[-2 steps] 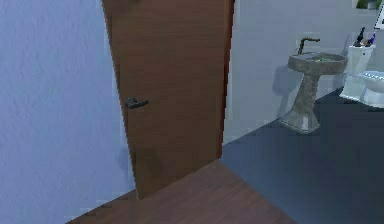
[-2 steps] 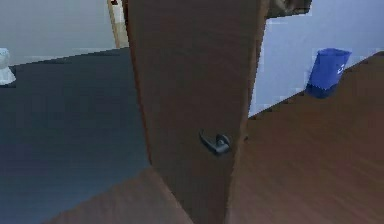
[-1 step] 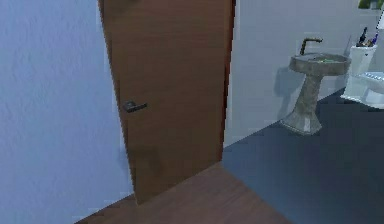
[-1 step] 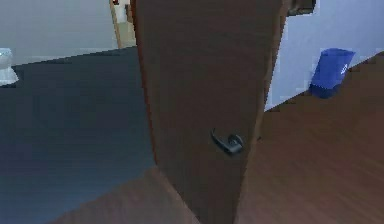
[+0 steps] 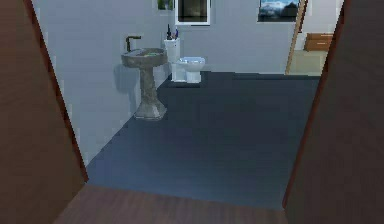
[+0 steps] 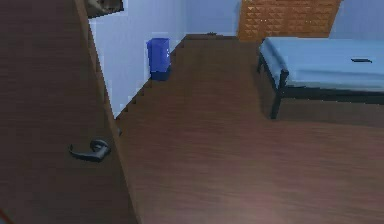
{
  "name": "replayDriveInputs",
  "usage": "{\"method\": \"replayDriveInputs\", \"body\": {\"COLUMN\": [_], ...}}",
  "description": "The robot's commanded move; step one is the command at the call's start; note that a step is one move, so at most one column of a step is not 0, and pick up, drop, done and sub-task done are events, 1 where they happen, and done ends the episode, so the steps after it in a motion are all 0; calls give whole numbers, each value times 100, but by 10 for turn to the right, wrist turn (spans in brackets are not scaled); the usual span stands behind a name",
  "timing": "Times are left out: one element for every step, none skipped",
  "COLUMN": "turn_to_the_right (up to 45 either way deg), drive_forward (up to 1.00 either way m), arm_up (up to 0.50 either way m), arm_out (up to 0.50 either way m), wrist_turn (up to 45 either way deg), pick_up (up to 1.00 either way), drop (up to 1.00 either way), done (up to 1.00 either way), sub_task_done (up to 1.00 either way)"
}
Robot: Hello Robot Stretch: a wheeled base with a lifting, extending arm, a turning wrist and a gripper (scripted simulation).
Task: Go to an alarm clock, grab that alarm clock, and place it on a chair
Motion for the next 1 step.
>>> {"method": "replayDriveInputs", "body": {"turn_to_the_right": [30], "drive_forward": [0], "arm_up": [0], "arm_out": [0], "wrist_turn": [0], "pick_up": [0], "drop": [0], "done": [0], "sub_task_done": [0]}}
